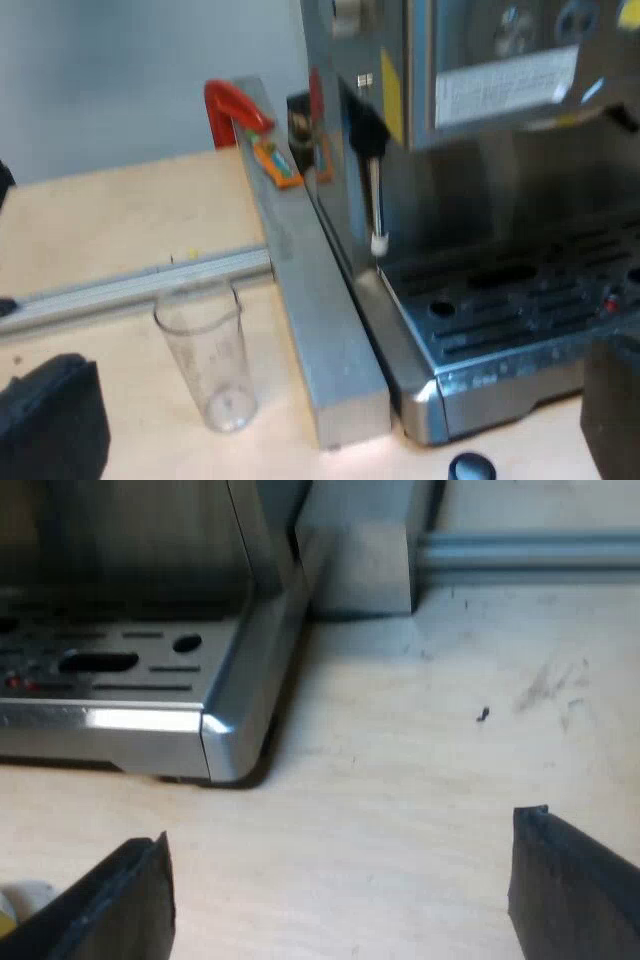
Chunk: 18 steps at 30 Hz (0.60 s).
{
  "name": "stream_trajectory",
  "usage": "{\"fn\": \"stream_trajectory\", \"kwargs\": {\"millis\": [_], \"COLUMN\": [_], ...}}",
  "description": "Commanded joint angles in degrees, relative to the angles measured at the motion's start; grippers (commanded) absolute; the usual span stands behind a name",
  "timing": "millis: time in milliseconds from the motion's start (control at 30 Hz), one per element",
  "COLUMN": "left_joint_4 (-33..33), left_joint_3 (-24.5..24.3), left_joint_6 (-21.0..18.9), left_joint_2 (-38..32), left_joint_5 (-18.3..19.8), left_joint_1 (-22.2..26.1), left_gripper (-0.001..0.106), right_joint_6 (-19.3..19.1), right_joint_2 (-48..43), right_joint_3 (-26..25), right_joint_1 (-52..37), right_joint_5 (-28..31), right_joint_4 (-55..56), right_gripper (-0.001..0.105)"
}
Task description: Grind coffee beans and then tamp
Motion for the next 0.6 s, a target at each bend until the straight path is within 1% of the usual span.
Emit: {"fn": "stream_trajectory", "kwargs": {"millis": [33,233,333,600], "left_joint_4": [-1.1,-0.8,0.4,0.2], "left_joint_3": [2.1,5.1,6.2,6.3], "left_joint_6": [-0.8,-0.8,-0.8,-0.5], "left_joint_2": [-8.0,-7.9,-7.9,-7.9], "left_joint_5": [-0.6,-0.6,-0.6,-0.5], "left_joint_1": [0.1,0.1,0.1,0.1], "left_gripper": [0.098,0.098,0.098,0.098], "right_joint_6": [-0.1,-0.2,-0.4,-0.4], "right_joint_2": [-2.7,-2.7,-2.7,-2.7], "right_joint_3": [0.6,1.3,1.5,1.5], "right_joint_1": [0.0,0.0,0.0,0.0], "right_joint_5": [-0.6,-0.4,-0.4,-0.4], "right_joint_4": [0.0,3.3,3.5,3.5], "right_gripper": [0.07,0.07,0.07,0.07]}}
